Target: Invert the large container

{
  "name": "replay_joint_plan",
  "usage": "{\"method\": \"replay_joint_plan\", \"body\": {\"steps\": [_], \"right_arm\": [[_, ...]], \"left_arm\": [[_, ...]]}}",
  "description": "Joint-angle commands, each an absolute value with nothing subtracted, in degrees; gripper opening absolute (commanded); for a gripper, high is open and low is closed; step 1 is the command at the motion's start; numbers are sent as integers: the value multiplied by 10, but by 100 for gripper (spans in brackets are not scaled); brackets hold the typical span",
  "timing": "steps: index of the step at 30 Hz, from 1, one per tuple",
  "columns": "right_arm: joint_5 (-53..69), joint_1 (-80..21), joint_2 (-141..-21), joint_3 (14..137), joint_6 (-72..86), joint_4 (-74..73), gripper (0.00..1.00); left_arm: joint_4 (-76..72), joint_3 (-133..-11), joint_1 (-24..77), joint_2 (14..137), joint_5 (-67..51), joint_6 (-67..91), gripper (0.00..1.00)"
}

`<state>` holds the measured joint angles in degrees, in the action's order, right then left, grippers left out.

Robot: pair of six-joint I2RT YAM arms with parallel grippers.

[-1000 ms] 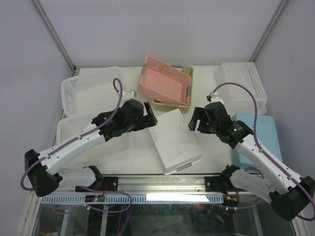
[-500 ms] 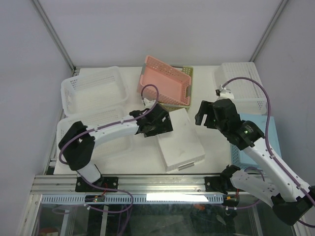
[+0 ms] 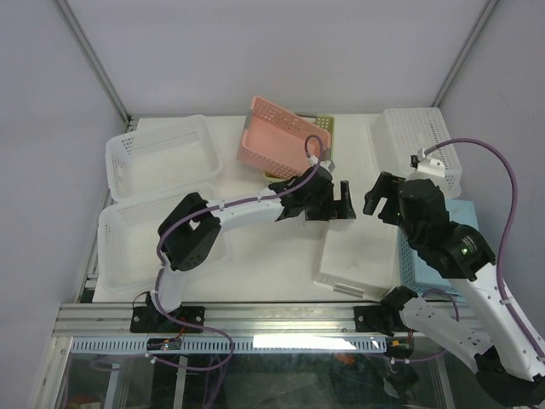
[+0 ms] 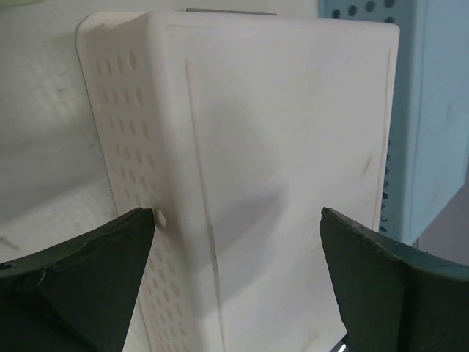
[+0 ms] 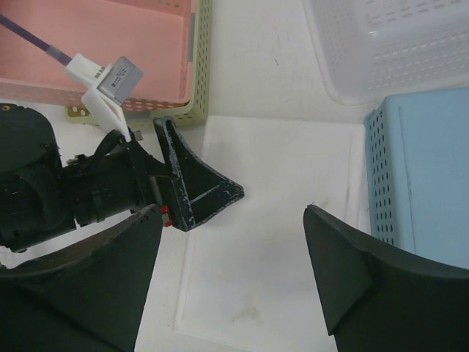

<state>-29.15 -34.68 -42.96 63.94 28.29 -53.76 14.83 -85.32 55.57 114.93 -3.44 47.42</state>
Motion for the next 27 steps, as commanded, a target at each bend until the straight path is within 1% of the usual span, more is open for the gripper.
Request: {"method": "replay_joint_plan", "body": {"steps": [1, 3, 6, 11, 17, 18, 20, 24, 27], "right_arm": [[-329, -346, -431, 662, 288, -548, 81], [-322, -346, -431, 661, 281, -544, 82], [-310, -345, -430, 660, 268, -531, 84], [-310, -346, -442, 655, 252, -497, 84], [-282, -345, -482, 648, 265, -460, 87], [-277, -345, -492, 648, 265, -459, 89], [-268, -341, -522, 656, 267, -465, 97], [-170, -288, -604, 696, 245, -469, 99], [-73, -234, -643, 717, 225, -434, 99]], "left_arm": [[73, -925, 570, 1182, -109, 472, 99], [73, -921, 570, 1173, -86, 455, 99], [80, -877, 552, 1120, -54, 426, 99], [83, -782, 539, 1037, -58, 417, 99], [72, -717, 550, 1011, -83, 432, 99], [73, -712, 551, 1005, -85, 432, 99], [76, -701, 551, 984, -79, 427, 99], [156, -709, 547, 926, -15, 396, 99], [233, -722, 528, 879, 20, 379, 99]]}}
